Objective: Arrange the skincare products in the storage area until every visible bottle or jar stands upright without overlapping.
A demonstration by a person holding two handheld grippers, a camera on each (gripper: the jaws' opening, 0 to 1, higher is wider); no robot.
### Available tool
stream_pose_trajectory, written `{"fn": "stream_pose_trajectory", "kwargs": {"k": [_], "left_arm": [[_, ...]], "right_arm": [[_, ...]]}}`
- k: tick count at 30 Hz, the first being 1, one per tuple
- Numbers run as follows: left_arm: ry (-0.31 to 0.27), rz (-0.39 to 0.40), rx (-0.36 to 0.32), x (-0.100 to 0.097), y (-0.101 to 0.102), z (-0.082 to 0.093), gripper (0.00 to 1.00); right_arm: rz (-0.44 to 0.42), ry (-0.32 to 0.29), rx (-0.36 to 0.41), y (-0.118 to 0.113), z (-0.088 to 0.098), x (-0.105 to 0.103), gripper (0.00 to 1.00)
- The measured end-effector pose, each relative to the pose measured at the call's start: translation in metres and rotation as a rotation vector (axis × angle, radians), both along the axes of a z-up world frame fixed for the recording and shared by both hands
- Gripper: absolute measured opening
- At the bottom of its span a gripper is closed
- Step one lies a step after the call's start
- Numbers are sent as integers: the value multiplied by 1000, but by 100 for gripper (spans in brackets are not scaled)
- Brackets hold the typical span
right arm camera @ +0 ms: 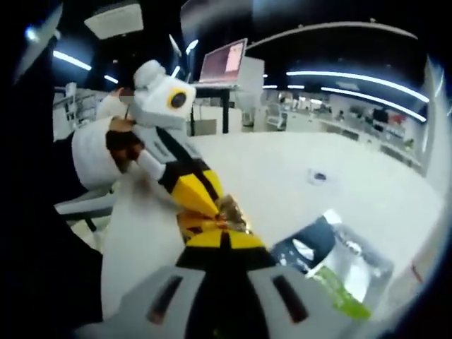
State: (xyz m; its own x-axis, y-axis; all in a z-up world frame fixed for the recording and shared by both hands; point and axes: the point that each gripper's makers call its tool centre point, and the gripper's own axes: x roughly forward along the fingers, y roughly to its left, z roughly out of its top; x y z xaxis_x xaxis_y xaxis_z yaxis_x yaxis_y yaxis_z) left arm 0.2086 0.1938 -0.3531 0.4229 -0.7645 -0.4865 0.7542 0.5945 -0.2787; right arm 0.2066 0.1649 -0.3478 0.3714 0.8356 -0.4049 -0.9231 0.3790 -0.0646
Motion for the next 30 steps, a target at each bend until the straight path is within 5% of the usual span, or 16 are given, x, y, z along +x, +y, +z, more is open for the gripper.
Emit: {"fn": "stream_pose_trajectory", "kwargs": {"k": [7, 14, 18, 30], "left_arm": [[-24, 3, 33, 4, 10, 2, 12], [-95, 2, 8, 8, 2, 17, 7], [-62, -40, 6, 5, -11, 9, 4], [-1, -10, -21, 13, -6, -1, 0]], "right_arm": [[9, 15, -4, 1, 0, -1, 0], [-12, 49, -1, -1, 0, -3, 0], [-14, 56, 6, -1, 0, -4, 0], [-3, 80, -6, -2, 0, -8, 0]]}}
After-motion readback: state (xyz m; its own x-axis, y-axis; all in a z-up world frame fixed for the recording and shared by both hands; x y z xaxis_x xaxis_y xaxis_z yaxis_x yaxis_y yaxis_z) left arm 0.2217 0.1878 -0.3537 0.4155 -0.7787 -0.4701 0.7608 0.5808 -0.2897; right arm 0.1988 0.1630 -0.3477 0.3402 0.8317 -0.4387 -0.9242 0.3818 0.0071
